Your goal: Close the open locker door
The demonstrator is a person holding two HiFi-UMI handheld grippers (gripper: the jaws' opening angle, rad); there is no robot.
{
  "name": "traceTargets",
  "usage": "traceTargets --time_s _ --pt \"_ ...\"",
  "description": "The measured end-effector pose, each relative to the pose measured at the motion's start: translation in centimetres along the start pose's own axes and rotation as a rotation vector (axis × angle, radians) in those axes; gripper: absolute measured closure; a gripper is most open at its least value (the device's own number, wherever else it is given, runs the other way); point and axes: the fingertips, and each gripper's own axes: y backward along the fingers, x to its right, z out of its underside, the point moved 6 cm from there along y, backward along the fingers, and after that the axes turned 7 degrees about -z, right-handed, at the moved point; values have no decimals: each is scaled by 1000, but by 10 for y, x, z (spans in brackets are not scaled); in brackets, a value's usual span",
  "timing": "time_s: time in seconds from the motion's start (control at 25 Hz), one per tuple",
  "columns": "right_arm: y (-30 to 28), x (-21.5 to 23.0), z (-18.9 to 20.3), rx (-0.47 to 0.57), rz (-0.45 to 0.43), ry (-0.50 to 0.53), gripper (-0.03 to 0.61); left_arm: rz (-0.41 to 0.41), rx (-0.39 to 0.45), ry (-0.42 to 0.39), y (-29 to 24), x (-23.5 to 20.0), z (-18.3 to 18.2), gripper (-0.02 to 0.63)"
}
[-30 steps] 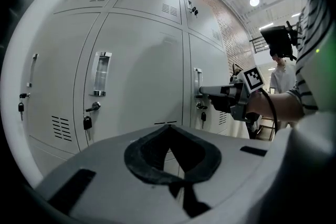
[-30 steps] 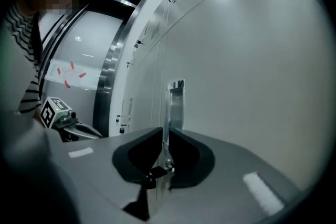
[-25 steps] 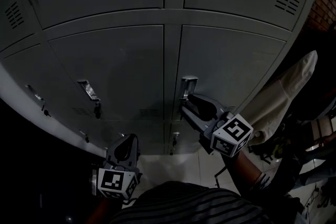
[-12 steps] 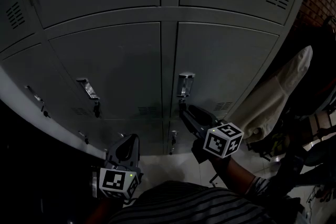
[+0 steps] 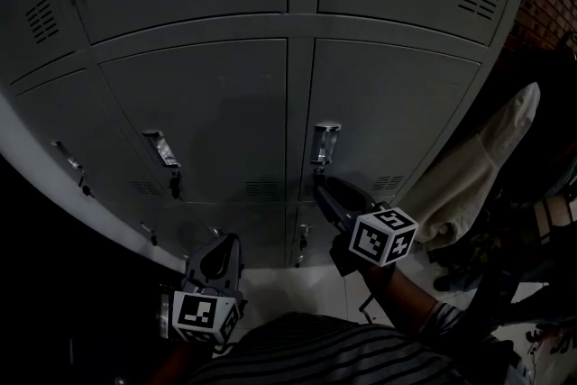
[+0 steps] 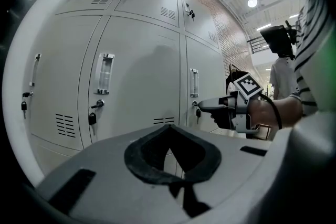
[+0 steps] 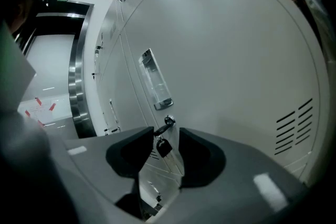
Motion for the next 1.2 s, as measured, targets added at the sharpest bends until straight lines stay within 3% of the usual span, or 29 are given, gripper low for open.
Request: traceTargets --time_s 0.44,0.8,0.92,1.0,1.2 --pt "10 -7 2 -7 13 19 423 29 -15 -2 2 10 1 611" --pt "-3 -9 2 -2 25 -2 494 64 5 -3 11 19 1 611" --pt "-7 -10 1 -9 56 21 500 40 -18 -7 16 12 2 611" --pt "-8 -14 -1 -47 103 121 506 27 -17 -8 19 8 0 611" --pt "-14 -30 -2 -225 276 582 534 26 5 -15 24 4 -2 611"
